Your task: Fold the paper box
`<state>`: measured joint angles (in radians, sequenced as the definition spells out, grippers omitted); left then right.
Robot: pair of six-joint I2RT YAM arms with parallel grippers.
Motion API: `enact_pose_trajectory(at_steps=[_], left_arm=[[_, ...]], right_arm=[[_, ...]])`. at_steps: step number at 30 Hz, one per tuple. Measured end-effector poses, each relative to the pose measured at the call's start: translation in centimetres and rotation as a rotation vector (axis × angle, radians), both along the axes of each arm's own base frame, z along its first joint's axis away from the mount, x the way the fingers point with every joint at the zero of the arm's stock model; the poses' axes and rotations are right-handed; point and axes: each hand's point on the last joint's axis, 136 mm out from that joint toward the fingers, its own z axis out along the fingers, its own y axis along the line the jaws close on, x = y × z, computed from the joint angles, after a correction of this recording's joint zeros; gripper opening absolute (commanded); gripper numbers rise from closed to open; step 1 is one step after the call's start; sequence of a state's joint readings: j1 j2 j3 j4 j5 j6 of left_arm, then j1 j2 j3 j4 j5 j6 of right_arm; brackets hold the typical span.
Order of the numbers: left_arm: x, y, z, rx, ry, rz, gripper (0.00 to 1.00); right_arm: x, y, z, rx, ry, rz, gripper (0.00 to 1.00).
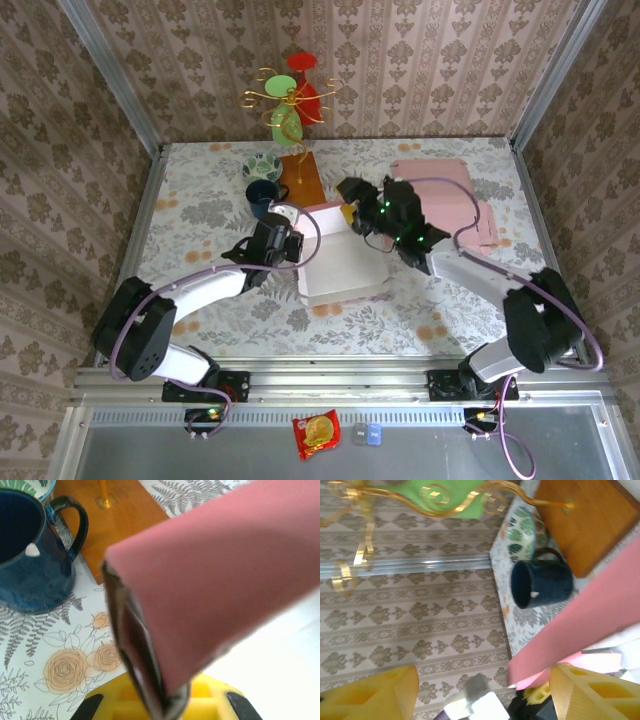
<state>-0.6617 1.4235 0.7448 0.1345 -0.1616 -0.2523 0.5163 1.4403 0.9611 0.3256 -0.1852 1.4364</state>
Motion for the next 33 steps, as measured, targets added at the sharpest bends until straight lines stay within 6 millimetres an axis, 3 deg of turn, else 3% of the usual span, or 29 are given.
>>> enact_pose_trajectory(at_steps=[4,6,9,12,16,20,24,33], left_arm=[[0.5,0.2,1.3,-0.03,0.025,-0.053,0.0],[0.8,0.5,2.0,-0.061,0.049,-0.086,0.0],[1.3,0.9,3.3,-0.12,0.092,-0.14,0.0],[1.7,1.2,4.6,-0.196,0.137,-0.195,0.0],[2.0,0.7,5.1,-0.287,0.214,-0.276,0.0],[1.2,-0.6,4.1,-0.349,0.317,-0.36,0.0],[0.1,-1.2,3.2,-0.386,0.392,-0.412,0.0],[-0.1,-1.7,4.2,-0.427,0.42,-0.455,0.0]], right_arm=[[-0.3,-3.3,4.3,-0.076,-0.077,0.001,0.7],[-0.3,-5.8,5.9,-0.144,-0.107,-0.009,0.65],[-0.5,-9.4,7.7,-0.251,-0.153,-0.011,0.55],[-0.9,-11.8,8.1,-0.345,-0.187,0.025,0.48],[-2.3,-11.3,6.5,-0.436,-0.209,0.171,0.39],[-3.6,-10.3,4.3,-0.493,-0.208,0.308,0.39],[-4.5,-9.8,3.5,-0.531,-0.242,0.391,0.4],[-5.0,-9.6,0.5,-0.608,-0.228,0.499,0.38]])
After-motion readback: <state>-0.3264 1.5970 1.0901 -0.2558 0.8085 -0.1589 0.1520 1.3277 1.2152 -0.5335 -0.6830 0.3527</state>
